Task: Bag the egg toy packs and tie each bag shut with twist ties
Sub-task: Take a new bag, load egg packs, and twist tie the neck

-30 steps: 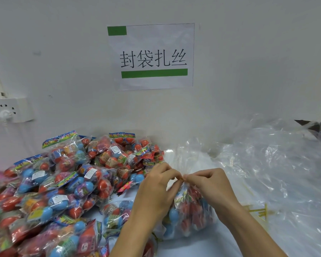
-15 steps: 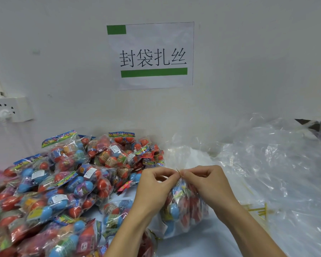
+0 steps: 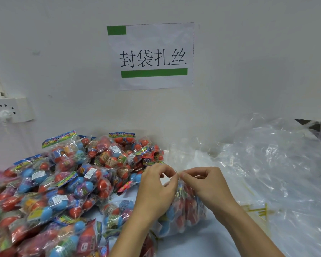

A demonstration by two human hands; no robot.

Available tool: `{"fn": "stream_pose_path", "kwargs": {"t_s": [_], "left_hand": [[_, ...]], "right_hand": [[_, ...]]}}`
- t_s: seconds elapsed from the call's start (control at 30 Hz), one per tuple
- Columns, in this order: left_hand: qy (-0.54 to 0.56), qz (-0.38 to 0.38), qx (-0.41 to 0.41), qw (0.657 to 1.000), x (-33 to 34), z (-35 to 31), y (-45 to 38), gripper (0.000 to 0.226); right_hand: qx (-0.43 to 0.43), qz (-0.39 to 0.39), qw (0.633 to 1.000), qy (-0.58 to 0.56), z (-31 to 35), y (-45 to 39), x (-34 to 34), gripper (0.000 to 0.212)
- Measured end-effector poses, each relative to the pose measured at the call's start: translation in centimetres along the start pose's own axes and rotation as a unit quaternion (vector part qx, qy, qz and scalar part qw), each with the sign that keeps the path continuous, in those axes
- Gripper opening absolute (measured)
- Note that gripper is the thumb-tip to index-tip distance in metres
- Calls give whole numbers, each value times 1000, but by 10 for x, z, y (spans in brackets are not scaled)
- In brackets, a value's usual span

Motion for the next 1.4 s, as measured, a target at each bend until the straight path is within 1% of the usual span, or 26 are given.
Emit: {"fn": "stream_pose_path", "kwargs": {"t_s": [0.07, 0.17, 0.3, 0.37, 0.47, 0.53, 0.63, 0.7, 0.8, 0.9, 0.93, 1.03, 1.17, 1.27, 1.33, 1.4], "left_hand": [[7, -7, -8, 1000, 1, 0, 0, 15], [66, -8, -47, 997, 2, 3, -2, 19], [150, 36, -81, 985, 6, 4, -4, 21], [160, 58, -88, 981, 9, 4, -4, 23], [172, 72, -114, 976, 13, 7, -5, 25], [192, 86, -147, 967, 15, 12, -5, 27], [250, 104, -210, 939, 20, 19, -3, 34], [265, 116, -226, 930, 22, 21, -1, 37], [263, 103, -191, 940, 20, 18, -2, 33], [254, 78, -128, 955, 15, 10, -3, 13], [252, 80, -108, 958, 13, 8, -3, 11], [217, 82, -52, 971, 9, 3, -4, 13], [185, 80, -42, 978, 6, 2, -4, 13], [155, 75, -32, 984, 6, 3, -3, 15], [131, 65, -21, 989, 7, 1, -2, 16], [115, 42, 2, 992, 6, -2, -1, 17]], "right_hand": [[-6, -1, 1000, -6, 1, 0, 1, 23], [-19, -7, 1000, -11, 3, 0, 1, 23], [-16, -1, 1000, -26, 2, 0, 2, 23], [-17, 9, 1000, -21, 1, -1, 3, 20], [-19, 7, 1000, -17, -1, -2, 4, 13], [-30, -2, 1000, -9, -2, -3, 4, 14], [-49, -11, 999, 13, -2, -4, 4, 15], [-49, -20, 998, 22, -2, -4, 5, 16], [-23, -45, 999, 9, -5, -4, 2, 21], [1, -68, 998, -14, -8, -6, -3, 27], [7, -75, 997, -16, -8, -6, -5, 28], [17, -84, 996, -16, -9, -7, -7, 25], [21, -88, 996, -28, -10, -7, -8, 24], [22, -85, 995, -36, -10, -7, -8, 29], [23, -83, 995, -41, -11, -7, -8, 30], [22, -84, 995, -48, -11, -7, -9, 25]]}}
Point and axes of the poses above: each hand's wrist, its own y-axis away from the middle knuckle, its own x-axis out of the palm, z = x × y, the point moved 6 cm from there along -y, towards the middle knuckle, and after that the axes turned 2 degrees about -y, right-handed, at the moved point
